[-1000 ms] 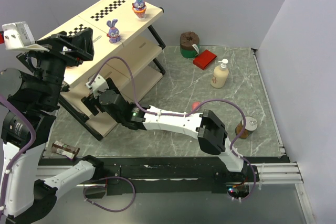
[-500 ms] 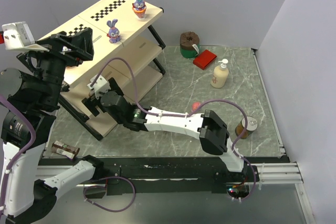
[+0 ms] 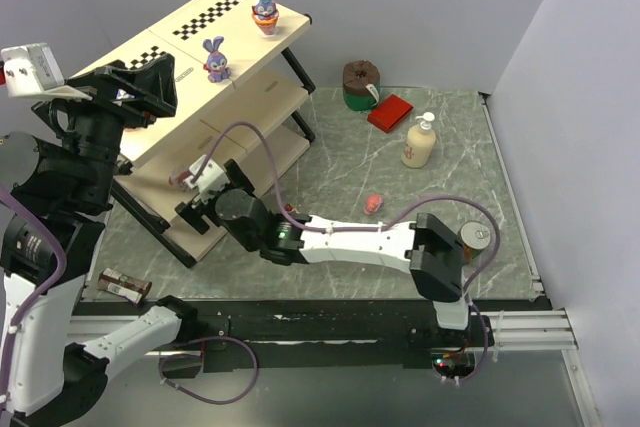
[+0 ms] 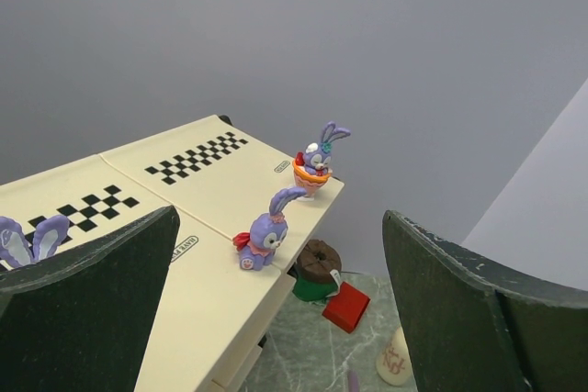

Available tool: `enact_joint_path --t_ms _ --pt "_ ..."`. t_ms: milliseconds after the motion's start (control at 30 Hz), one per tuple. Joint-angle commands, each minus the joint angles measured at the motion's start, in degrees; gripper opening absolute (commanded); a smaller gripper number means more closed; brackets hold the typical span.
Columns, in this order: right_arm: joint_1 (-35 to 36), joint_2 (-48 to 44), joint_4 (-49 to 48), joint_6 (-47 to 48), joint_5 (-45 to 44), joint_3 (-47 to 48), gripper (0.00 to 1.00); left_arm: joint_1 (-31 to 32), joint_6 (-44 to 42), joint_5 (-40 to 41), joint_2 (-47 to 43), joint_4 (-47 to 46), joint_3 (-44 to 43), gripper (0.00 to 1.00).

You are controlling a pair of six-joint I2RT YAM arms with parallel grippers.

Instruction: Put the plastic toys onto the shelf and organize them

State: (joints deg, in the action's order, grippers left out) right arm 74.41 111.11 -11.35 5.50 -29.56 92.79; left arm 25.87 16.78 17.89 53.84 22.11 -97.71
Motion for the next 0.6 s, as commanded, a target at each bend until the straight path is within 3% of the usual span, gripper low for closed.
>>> enact_joint_path --t_ms 0,233,267,567 --pt "0.56 -8.36 0.18 0.13 -1.55 -4.10 1.00 0.24 -1.39 -1.10 -0.76 -0.40 0.06 0.98" --pt "-1.10 -20.56 5.19 -5.32 -3.22 -15.35 1.00 0.24 -2.36 -3.56 -1.64 -0.22 0.86 0.96" --pt "-1.55 -21.63 7.64 -9.32 -3.13 -18.06 1.00 0.24 -2.45 -3.74 -1.64 -0.22 1.12 0.96" --pt "-11.30 -27.26 15.23 -29.05 8.29 -35.48 0.99 0.24 -2.54 -5.67 -2.08 -0.57 2.70 0.97"
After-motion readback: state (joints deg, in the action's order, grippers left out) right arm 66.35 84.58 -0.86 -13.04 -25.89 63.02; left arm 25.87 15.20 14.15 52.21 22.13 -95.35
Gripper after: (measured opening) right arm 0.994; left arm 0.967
